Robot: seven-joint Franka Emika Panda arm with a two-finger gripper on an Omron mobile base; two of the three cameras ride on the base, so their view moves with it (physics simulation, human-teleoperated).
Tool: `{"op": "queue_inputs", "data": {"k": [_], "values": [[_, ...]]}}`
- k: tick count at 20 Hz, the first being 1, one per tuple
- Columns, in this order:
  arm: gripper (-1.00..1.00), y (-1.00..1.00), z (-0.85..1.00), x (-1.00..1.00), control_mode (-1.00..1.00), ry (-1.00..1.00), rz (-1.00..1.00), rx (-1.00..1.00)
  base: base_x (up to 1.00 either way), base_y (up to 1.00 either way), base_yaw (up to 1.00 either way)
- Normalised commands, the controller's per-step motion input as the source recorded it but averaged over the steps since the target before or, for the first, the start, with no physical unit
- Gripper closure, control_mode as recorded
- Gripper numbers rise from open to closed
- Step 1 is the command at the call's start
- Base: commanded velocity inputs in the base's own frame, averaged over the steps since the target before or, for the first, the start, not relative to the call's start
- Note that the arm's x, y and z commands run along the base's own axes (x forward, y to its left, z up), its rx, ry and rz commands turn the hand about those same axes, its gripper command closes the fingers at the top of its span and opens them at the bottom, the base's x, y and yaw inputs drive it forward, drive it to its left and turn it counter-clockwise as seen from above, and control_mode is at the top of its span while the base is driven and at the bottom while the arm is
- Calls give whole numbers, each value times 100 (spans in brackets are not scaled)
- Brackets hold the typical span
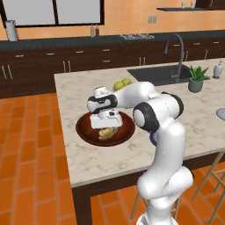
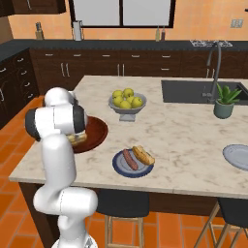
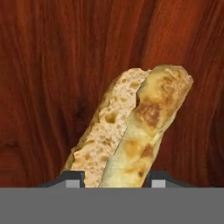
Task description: Place one bun and one sausage from the bowl on each plate.
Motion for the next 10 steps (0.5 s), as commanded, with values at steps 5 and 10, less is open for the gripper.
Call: {"op": "queue_inputs", "data": {"k": [5,10], "values": [[100,1,58,-7,-100,-10,0,-2,0,0,0],[100,-30,96,-18,-100,1,9,15,0,0,0]]}}
